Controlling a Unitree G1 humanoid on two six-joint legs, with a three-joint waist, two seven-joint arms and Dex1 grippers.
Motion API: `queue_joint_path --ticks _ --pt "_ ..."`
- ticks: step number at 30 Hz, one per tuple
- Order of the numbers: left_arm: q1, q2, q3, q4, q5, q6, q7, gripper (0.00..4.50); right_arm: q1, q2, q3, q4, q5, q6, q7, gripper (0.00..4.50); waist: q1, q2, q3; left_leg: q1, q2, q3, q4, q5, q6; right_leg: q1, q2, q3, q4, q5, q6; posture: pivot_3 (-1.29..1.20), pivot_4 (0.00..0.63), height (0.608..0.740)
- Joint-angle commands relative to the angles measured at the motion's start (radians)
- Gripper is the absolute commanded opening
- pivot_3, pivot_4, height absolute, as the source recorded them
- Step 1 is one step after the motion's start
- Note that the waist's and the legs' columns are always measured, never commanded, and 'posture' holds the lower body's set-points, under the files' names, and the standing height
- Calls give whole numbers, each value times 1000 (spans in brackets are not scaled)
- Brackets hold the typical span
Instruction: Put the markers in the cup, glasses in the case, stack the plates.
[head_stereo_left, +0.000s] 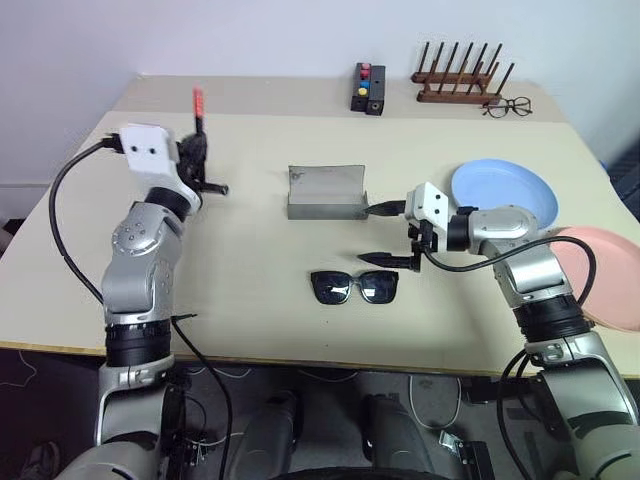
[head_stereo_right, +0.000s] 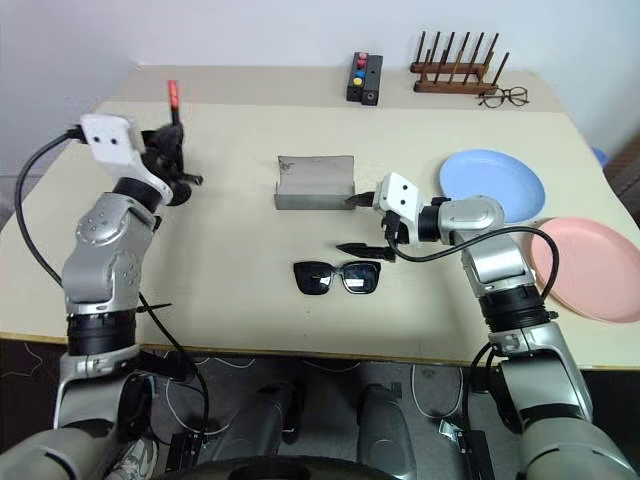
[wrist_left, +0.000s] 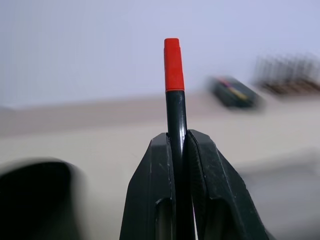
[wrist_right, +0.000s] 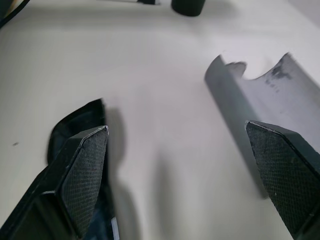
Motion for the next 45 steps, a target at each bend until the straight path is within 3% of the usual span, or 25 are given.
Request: queue_joint_path --ticks 1,10,26,34,45 --pt "-56 19 72 72 27 -159 56 39 -22 7 -28 8 11 -26 -14 4500 1 0 0 0 0 0 0 0 0 0 0 0 0 0 0 0 150 740" --pt "-211 65 122 340 88 -426 179 39 -36 23 -22 40 12 -50 -21 4500 1 -1 0 -1 -2 1 2 0 0 1 0 -1 0 2 3 0 150 740" --pt "-417 99 113 827 130 -698 276 39 -86 108 -74 54 88 -31 -67 4500 -1 -2 1 -1 -3 2 2 1 0 1 1 -1 1 3 4 0 150 740" --pt "-428 100 98 905 129 -744 269 39 -119 166 -130 23 189 25 -81 4500 -5 -2 1 -1 -3 1 2 0 0 0 2 -1 2 3 5 0 150 740" --pt "-427 88 86 912 130 -757 247 39 -146 203 -207 -19 376 301 -137 4500 -7 -2 1 -1 -3 1 2 0 0 -1 1 -1 4 3 4 0 150 740"
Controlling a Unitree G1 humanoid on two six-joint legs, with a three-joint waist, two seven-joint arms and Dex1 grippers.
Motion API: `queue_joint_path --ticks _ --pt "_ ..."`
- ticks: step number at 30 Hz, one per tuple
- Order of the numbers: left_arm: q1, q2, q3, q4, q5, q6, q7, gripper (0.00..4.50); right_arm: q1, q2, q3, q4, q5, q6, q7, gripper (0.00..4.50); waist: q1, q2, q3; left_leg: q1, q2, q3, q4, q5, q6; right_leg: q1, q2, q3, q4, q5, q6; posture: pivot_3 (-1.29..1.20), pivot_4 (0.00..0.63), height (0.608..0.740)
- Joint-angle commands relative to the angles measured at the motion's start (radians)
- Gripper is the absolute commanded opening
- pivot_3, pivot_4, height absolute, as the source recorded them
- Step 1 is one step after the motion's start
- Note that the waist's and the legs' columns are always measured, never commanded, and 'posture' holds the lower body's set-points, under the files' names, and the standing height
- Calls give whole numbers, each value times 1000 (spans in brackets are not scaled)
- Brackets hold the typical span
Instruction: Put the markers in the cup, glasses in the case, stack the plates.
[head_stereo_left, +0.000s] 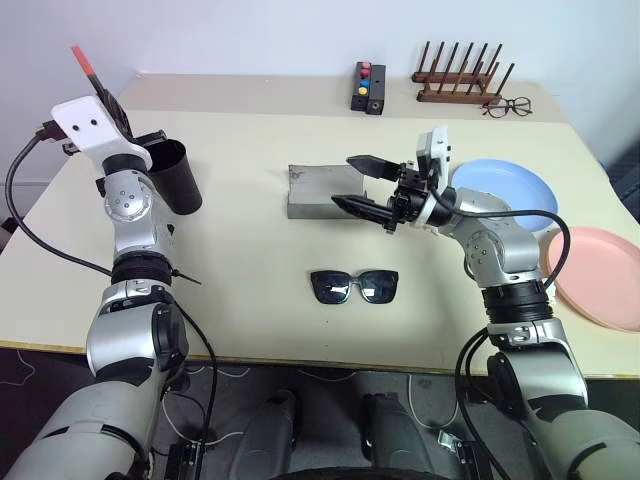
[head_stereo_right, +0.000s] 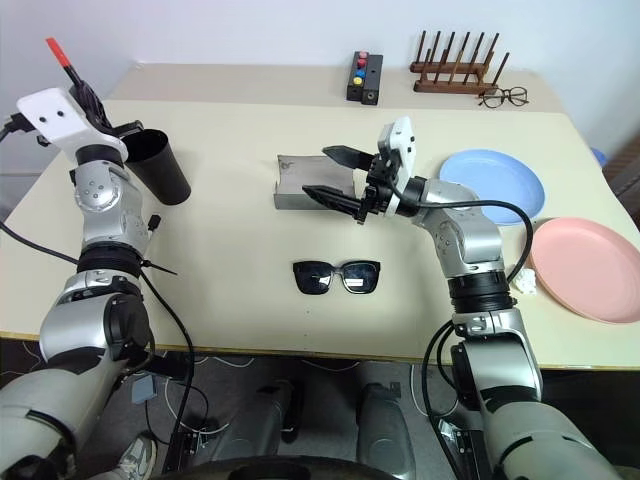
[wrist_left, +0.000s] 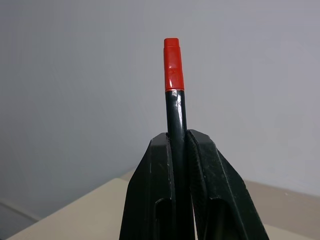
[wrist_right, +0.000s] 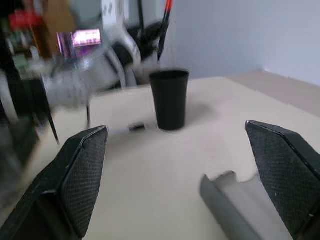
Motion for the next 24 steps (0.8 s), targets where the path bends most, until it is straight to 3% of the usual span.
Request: queue_joint_path --ticks 1,24 --pt "-32 9 -16 -20 5 -21 -12 39 -41 -2 -39 -31 40 29 -8 4500 0 0 0 0 0 0 0 0 0 0 0 0 0 0 0 0 150 740" --pt "-29 18 -41 1 12 -44 -35 39 -9 10 -6 -60 -1 -71 34 4500 -17 0 0 0 0 0 0 0 0 0 0 0 1 0 0 0 150 740"
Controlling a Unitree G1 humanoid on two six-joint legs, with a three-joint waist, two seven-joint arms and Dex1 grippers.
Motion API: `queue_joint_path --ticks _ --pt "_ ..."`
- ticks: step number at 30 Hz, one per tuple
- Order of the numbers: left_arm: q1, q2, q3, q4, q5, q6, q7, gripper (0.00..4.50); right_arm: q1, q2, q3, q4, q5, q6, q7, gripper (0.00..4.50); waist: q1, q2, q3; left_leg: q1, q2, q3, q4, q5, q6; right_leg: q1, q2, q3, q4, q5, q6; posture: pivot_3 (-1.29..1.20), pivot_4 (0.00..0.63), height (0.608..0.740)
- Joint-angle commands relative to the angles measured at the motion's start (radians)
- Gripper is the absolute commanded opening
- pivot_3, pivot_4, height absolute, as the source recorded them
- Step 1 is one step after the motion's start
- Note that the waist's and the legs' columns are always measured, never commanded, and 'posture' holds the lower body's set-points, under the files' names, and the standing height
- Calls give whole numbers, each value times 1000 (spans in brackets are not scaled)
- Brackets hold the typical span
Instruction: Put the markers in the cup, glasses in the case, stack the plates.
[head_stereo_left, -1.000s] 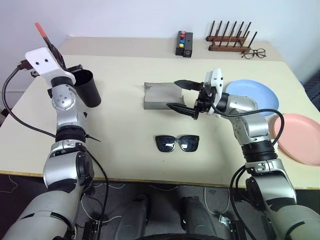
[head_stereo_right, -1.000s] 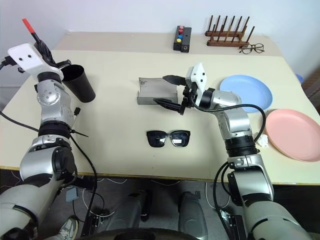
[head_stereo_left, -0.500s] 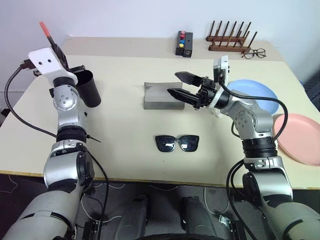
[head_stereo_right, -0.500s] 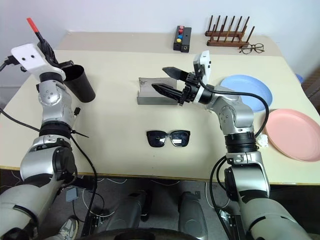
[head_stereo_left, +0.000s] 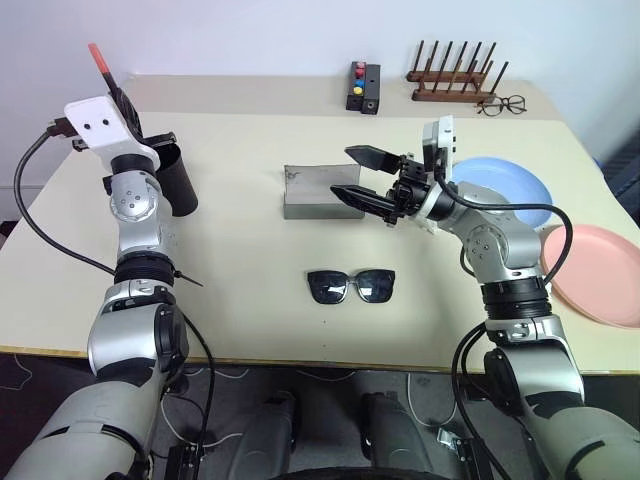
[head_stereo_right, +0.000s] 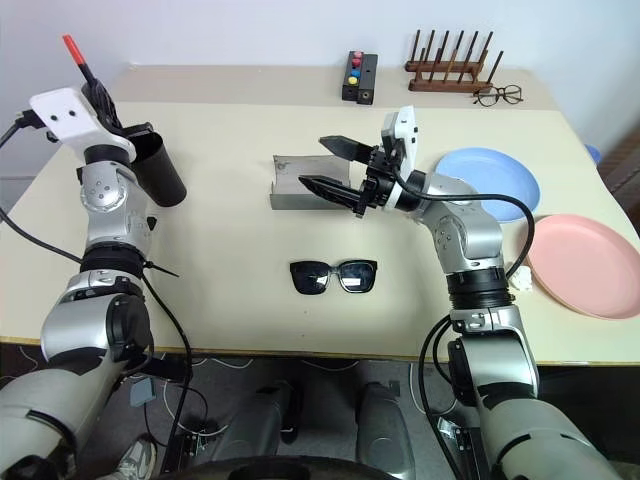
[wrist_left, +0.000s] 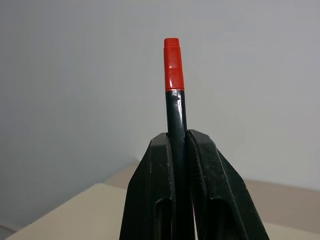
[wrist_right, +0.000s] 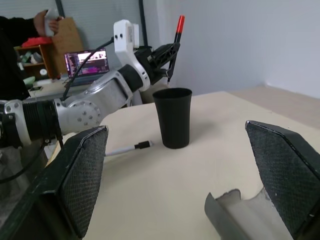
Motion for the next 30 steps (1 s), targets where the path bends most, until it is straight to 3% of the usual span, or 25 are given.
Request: queue_joint_path --ticks 1,15,20,24,25,30 --pt "-28 22 -5 -7 12 -33 0 39 -8 7 -8 -50 7 -20 0 4500 -1 0 0 0 0 0 0 0 0 0 0 0 0 0 0 0 150 740" --pt "30 20 -18 -26 41 -48 2 39 -2 5 -10 -69 14 -9 -9 4500 -1 0 0 0 0 0 0 0 0 -1 0 0 1 0 0 0 150 740" --pt "52 16 -22 -52 34 -48 -10 2156 -4 7 -10 -63 13 -11 -10 4500 -1 0 0 0 0 0 0 0 0 -1 0 0 1 0 0 0 150 740" --pt "60 15 -23 -78 33 -42 -14 4205 -11 11 -8 -50 10 -17 -9 4500 -1 0 0 0 0 0 0 0 0 -1 0 0 1 0 0 0 150 740" --pt "64 15 -22 -91 29 -39 -18 4433 -13 12 -7 -48 9 -19 -9 4500 -1 0 0 0 0 0 0 0 0 -1 0 0 1 0 0 0 150 740" --pt "85 2 -10 -211 -38 6 -89 4433 -14 12 -9 -40 5 -24 -10 4500 -1 0 0 0 0 0 0 0 0 -1 0 0 1 0 0 0 150 740"
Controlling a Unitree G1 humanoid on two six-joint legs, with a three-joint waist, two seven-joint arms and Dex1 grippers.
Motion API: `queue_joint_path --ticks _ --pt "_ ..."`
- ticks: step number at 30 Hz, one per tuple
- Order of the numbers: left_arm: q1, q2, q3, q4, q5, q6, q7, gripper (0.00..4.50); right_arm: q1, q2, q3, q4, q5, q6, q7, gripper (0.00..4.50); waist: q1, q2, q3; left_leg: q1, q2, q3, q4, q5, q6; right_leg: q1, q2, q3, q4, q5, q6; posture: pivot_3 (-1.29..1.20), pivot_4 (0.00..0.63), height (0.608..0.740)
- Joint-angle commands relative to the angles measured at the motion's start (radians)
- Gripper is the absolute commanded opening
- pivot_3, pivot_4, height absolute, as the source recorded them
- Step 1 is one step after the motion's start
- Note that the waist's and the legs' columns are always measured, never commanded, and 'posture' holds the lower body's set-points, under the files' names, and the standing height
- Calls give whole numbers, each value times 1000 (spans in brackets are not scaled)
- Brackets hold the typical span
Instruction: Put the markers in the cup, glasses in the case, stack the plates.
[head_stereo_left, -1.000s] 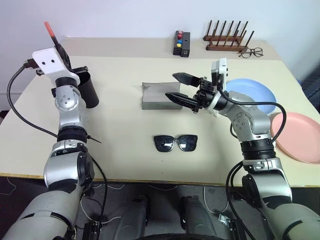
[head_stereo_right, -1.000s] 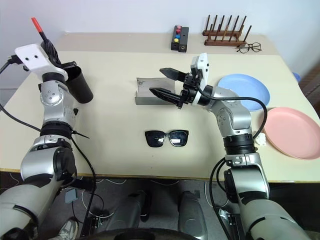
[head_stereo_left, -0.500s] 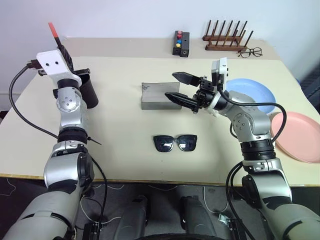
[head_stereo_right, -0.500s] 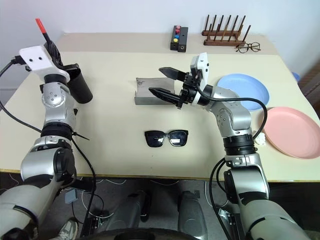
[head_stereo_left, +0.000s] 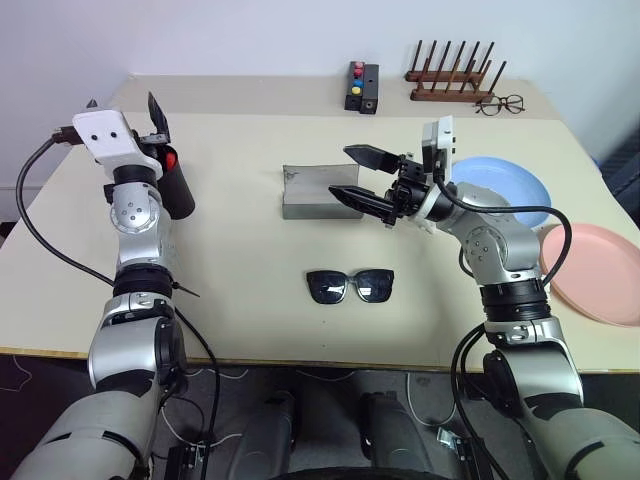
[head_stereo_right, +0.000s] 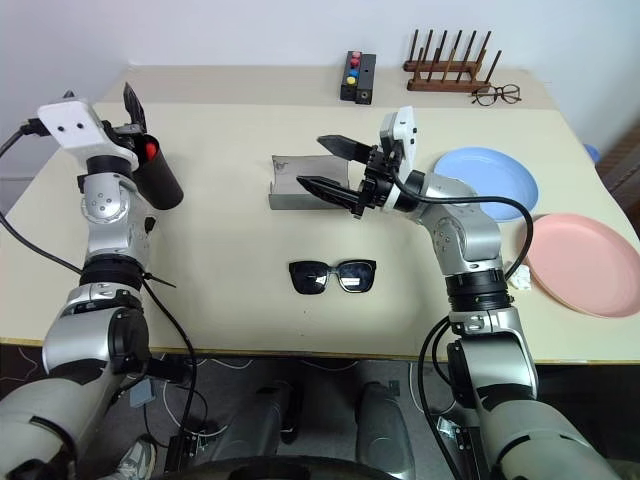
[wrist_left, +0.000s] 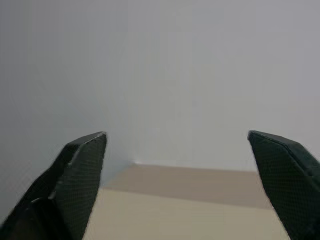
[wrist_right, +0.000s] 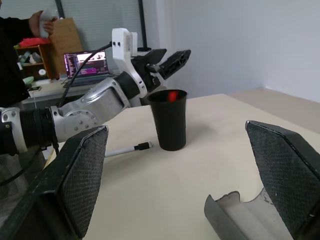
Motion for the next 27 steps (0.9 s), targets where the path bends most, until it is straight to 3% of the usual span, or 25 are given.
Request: queue_joint_path --ticks 1,5,11,20,23,27 --pt "9 2 10 -170 -90 87 -85 4433 -17 4 -12 -17 2 -17 0 4500 0 0 0 0 0 0 0 0 0 0 0 0 0 0 0 0 150 740" --pt "80 30 26 -458 -329 398 -273 4433 -6 -15 -9 -23 -4 -10 9 4500 -3 0 0 -1 2 -1 0 0 0 0 0 0 0 0 0 0 150 740" --pt "302 239 48 -866 -645 878 -538 4433 22 -56 0 -18 -21 -16 42 4500 -28 0 0 -1 3 -1 -1 0 0 -3 0 2 2 0 0 0 150 740" --pt "727 485 164 -1226 -837 1185 -778 4433 54 -71 15 27 -51 -52 86 4500 -29 0 0 0 4 1 -2 0 0 -7 1 6 7 -2 -4 0 150 740" --pt "845 499 215 -1297 -836 1222 -761 4433 54 -63 19 42 -56 -59 96 4500 -27 1 1 0 4 2 -2 0 -1 -8 0 7 7 -4 -7 0 150 740" --pt "941 463 257 -1347 -718 1307 -496 4433 62 -53 29 37 -52 -56 111 4500 -23 0 0 0 4 2 -2 0 -1 -9 0 8 7 -4 -8 0 150 740"
